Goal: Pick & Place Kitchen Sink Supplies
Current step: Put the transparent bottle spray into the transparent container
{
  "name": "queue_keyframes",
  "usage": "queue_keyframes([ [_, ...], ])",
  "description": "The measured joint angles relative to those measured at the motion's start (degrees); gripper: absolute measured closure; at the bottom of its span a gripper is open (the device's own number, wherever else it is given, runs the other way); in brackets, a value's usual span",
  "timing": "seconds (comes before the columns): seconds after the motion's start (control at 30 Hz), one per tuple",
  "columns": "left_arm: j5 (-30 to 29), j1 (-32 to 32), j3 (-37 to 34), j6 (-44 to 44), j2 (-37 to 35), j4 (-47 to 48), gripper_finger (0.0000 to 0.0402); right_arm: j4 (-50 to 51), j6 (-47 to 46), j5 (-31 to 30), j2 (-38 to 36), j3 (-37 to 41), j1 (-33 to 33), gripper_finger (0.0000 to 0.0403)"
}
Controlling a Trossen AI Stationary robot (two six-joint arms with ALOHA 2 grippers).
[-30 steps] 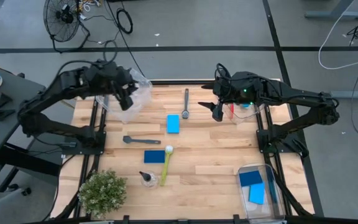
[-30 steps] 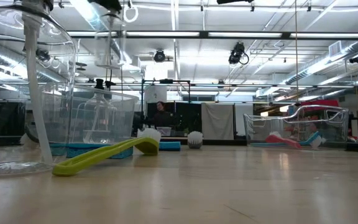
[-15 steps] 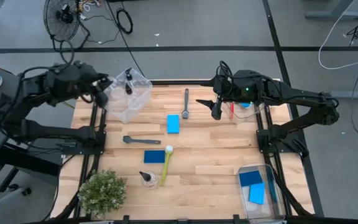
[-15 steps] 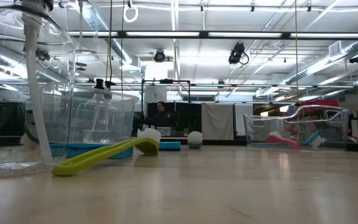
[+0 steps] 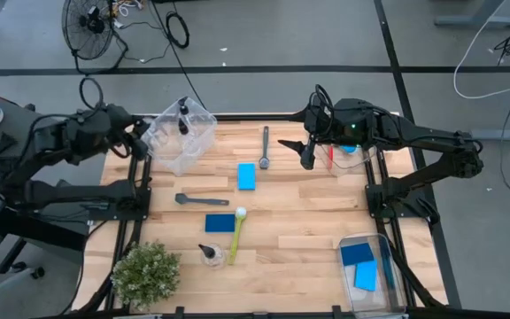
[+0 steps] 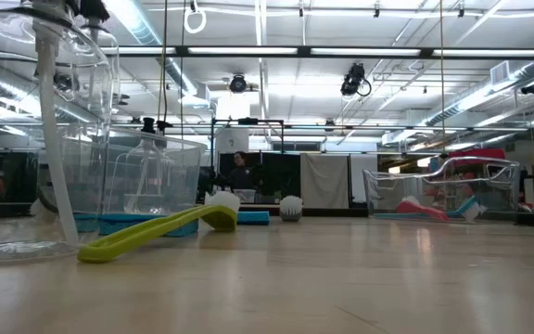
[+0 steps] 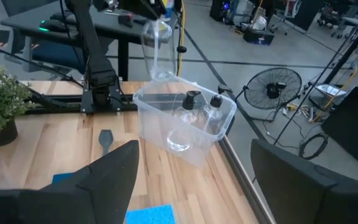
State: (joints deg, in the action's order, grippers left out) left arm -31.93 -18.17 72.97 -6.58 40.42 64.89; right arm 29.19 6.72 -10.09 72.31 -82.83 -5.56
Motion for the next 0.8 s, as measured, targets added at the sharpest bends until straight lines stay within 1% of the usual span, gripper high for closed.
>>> queue_keyframes([
  [0.17,-2.67,0.0,-8.07,0.85,-4.07,-6.44,0.026,-0.02,0.02,-0.37,0.0,0.0,0.0,0.0092],
  [0.3,-3.74,0.0,-13.73,0.49,-5.32,-8.34,0.0251,-0.04,0.02,-1.49,0.0,0.0,0.02,0.0092],
  [0.4,-6.72,-0.04,-17.59,0.07,-5.3,-9.98,0.0251,-0.04,0.02,-1.49,0.0,0.0,0.0,0.0092],
  [0.53,-10.07,-0.04,-21.72,0.19,-5.3,-13.4,0.0259,-0.04,0.02,-1.49,0.0,0.0,0.0,0.0092],
  [0.8,-11.44,-0.77,-27.56,-1.26,-5.22,-18.16,0.0248,-0.14,0.0,-1.51,0.0,0.0,0.0,0.0092],
])
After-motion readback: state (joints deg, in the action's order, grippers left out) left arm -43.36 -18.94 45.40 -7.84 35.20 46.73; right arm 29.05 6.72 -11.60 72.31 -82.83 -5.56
